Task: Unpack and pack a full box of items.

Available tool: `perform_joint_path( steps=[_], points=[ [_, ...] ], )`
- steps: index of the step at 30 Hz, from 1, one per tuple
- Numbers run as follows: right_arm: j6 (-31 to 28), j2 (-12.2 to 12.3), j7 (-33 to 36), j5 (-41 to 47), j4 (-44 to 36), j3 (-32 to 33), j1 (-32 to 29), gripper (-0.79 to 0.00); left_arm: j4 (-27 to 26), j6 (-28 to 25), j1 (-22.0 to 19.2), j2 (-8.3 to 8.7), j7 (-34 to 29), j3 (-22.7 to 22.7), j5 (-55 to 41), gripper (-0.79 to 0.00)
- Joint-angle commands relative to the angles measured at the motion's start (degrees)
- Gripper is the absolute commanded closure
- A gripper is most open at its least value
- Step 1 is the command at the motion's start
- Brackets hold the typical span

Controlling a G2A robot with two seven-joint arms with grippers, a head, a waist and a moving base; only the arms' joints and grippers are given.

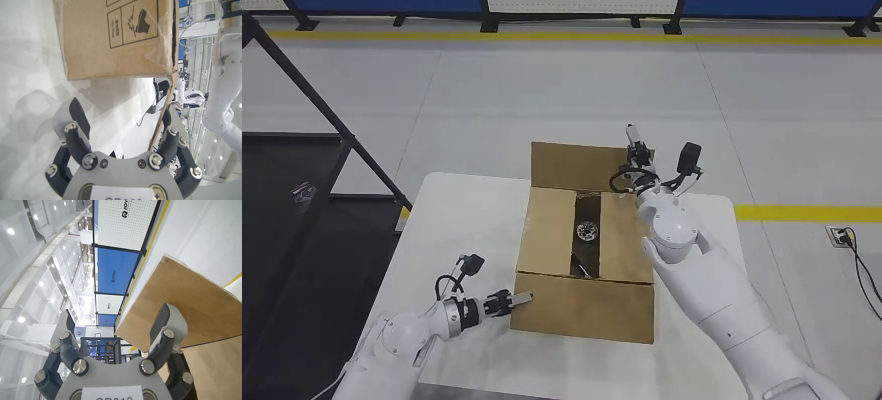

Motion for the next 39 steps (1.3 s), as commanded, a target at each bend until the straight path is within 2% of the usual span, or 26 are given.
perform_joint_path(
  steps=[1,5,8,17,27,32,39],
  points=[
    [0.0,0.0,0.0,0.0,0.0,0.0,0.0,-0.785,0.4,-0.1,-0.4,0.00,-0.1,0.3,-0.4,-0.785],
    [-0.8,-0.2,0.4,1.1,-0.2,1.0,-0.8,-0.785,1.0,0.4,-1.4,0.07,-1.0,1.0,0.2,-0.785],
    [0.4,-1.4,-0.1,2.9,2.3,0.5,1.5,-0.785,0.9,0.6,-1.9,0.08,-1.5,1.8,0.7,-0.785],
    [2.0,-7.0,-0.2,8.2,21.0,-3.4,12.0,-0.785,0.6,0.3,-1.2,0.43,-0.6,1.7,0.5,-0.785],
    [2.9,-12.6,4.6,12.7,37.8,-5.1,17.4,-0.785,-0.5,-0.3,0.6,0.95,0.6,0.7,-0.3,-0.785],
    [2.7,-13.9,8.0,12.2,41.5,-5.2,18.6,-0.785,-1.3,-0.2,1.1,1.17,0.8,0.6,-0.1,-0.785],
    [3.0,-14.5,13.1,9.8,44.2,-5.2,19.4,-0.785,-2.1,-0.3,1.4,1.39,0.6,0.9,-0.1,-0.785]
  ],
)
